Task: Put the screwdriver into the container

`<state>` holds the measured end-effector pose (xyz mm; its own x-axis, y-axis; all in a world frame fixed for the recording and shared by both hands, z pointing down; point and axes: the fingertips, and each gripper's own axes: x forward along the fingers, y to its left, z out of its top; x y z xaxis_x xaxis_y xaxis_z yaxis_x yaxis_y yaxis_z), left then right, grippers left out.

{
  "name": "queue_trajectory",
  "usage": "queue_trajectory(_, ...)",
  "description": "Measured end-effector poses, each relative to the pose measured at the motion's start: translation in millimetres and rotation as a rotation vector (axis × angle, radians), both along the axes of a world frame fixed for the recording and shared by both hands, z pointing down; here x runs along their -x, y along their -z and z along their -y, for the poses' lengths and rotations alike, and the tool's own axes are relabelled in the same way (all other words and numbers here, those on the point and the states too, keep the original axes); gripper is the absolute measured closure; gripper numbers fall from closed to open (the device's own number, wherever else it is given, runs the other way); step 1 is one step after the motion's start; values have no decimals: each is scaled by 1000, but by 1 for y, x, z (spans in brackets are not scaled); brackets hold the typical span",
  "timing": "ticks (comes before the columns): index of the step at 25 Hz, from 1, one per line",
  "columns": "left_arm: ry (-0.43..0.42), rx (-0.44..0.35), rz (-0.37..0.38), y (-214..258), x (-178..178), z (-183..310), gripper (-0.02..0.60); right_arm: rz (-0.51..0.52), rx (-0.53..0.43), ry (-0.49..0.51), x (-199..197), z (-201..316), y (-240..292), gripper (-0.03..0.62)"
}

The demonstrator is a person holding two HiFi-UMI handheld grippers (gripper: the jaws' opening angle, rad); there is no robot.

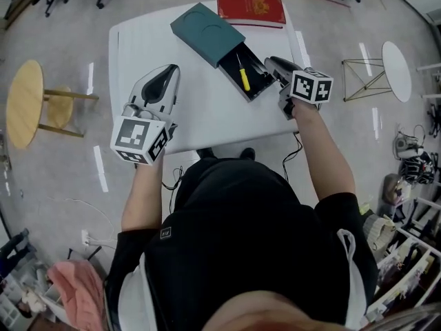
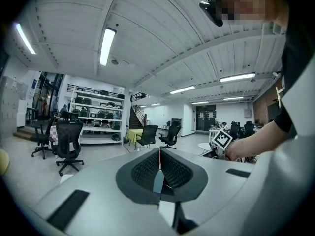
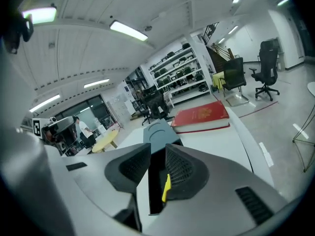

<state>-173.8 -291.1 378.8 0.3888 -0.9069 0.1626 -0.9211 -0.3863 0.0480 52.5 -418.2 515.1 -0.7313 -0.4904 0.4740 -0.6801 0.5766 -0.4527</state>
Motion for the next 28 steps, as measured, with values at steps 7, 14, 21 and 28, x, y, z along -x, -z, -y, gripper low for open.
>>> queue_trajectory(7, 43, -23, 34, 25, -38, -13, 560, 121, -90, 39, -47, -18, 57, 490)
queue_trajectory(14, 79, -49, 48, 45, -84, -28, 560, 189, -202, 90, -99, -36, 106, 494)
queue_trajectory(21, 115, -69, 64, 64, -115, -39, 560, 226, -342, 164, -137, -58, 157, 511)
queue_trajectory(28, 116, -94, 80, 78, -116, -48, 560, 318, -509, 222, -145, -95, 205, 540)
